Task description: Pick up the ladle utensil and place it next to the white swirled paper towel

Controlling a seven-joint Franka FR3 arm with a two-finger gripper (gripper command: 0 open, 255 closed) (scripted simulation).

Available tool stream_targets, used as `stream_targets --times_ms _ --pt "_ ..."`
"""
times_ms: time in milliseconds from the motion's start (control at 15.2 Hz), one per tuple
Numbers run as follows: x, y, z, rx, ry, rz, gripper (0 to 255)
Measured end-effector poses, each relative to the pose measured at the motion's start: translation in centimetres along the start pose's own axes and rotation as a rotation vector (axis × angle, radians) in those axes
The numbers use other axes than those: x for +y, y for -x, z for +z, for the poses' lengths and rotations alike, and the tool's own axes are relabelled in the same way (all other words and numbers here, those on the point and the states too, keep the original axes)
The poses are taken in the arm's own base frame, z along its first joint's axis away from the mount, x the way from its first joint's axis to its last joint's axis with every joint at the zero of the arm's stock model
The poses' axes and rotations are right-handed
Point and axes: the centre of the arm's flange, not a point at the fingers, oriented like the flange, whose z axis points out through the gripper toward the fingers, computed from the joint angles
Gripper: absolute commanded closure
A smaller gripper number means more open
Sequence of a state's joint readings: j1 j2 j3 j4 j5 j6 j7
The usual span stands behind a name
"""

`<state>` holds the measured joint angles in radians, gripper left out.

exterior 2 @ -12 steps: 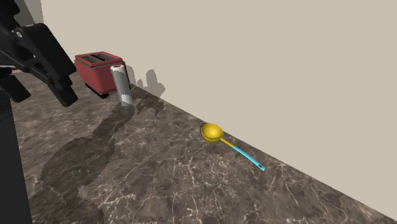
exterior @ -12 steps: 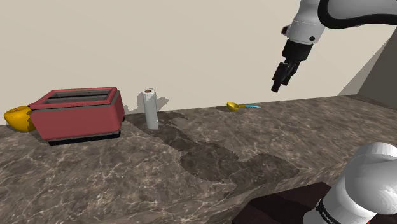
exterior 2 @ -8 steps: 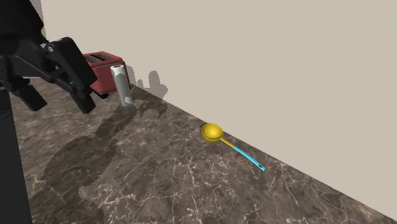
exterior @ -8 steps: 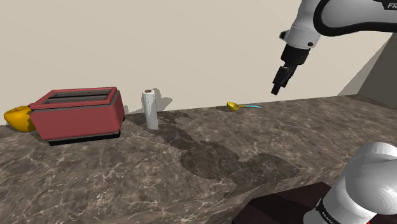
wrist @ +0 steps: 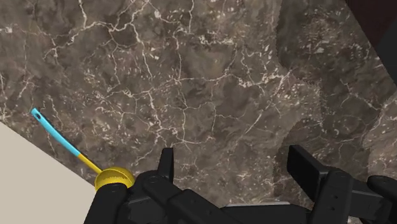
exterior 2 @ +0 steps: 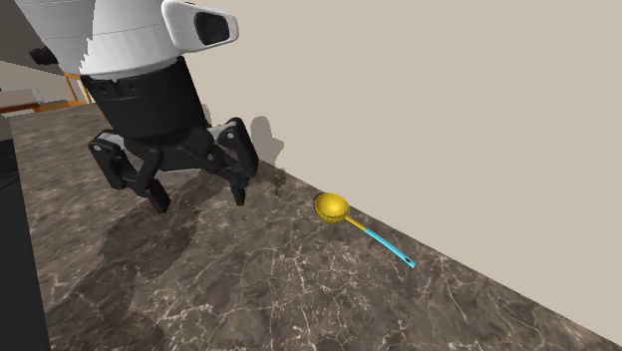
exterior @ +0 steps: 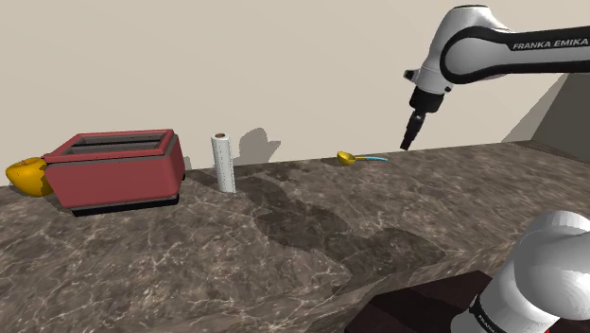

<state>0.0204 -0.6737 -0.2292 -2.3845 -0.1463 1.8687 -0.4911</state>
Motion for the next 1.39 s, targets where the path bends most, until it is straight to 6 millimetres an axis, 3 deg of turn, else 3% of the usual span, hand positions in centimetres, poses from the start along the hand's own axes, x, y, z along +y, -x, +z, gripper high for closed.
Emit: stream_targets --times_ms 528,1386 --pt "7.7 -2.2 6.8 0.013 0.001 -0.218 0" --pt "19.0 -9.8 17.3 0.031 0.006 -0.574 0"
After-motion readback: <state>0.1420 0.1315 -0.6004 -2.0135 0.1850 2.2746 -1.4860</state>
